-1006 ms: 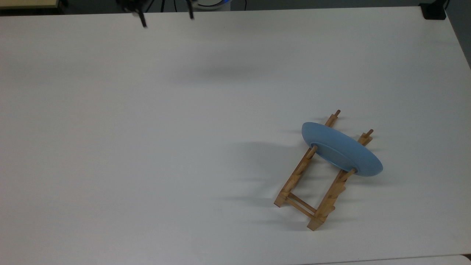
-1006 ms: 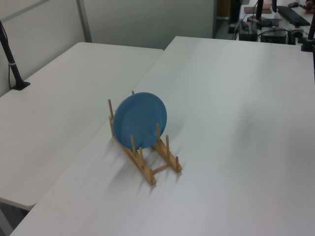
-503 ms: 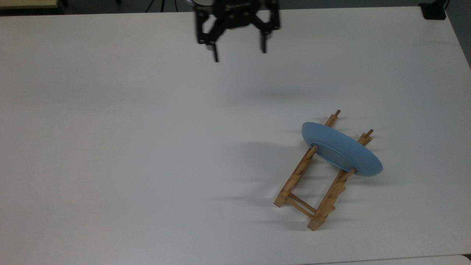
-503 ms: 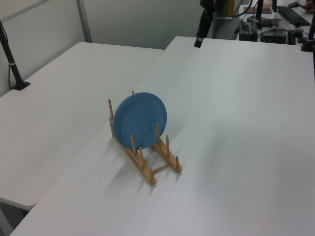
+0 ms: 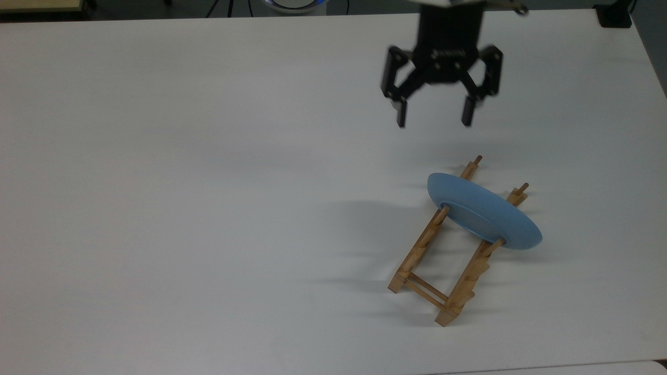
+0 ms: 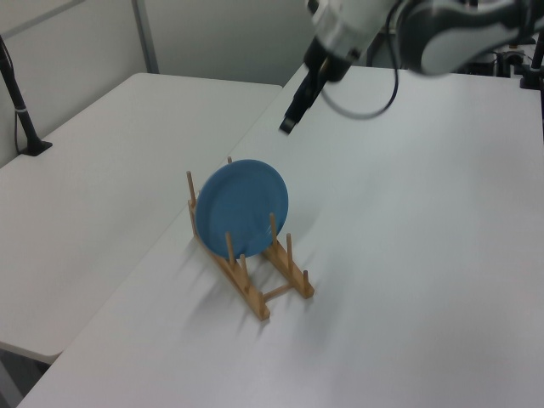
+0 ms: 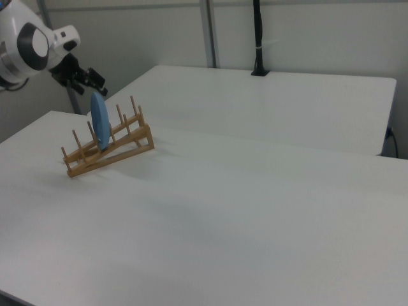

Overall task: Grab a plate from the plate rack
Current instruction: 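Move the open gripper down toward the rim of the blue plate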

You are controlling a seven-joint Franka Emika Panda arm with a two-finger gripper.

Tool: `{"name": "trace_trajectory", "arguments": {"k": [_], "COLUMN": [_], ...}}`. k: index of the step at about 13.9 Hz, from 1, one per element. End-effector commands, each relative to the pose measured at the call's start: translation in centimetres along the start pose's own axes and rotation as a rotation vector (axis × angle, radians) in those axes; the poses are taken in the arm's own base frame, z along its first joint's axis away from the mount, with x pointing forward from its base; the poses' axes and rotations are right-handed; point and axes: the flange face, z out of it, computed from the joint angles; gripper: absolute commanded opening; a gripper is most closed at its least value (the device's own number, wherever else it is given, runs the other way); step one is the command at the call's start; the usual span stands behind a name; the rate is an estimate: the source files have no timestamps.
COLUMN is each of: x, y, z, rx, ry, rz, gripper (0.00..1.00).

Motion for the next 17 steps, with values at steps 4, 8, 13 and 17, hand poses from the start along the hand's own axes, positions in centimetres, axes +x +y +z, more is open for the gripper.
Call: {"name": "trace_trajectory", "arguments": {"k": [4,8,13,17], "x": [-2.5,-2.8,-2.8,-2.5], "y": [-4.7,-6.0,-6.1,-6.0], "z": [6.9,8.3,8.7,8.4], "rx": [-0.094,-0.106,-0.106,-0.103], "ry": [0.098,0.105,0.106,0.114], "rz": [0.055,0.038,0.057,0.06], "gripper": [0.87,0.87,0.54,0.33]}}
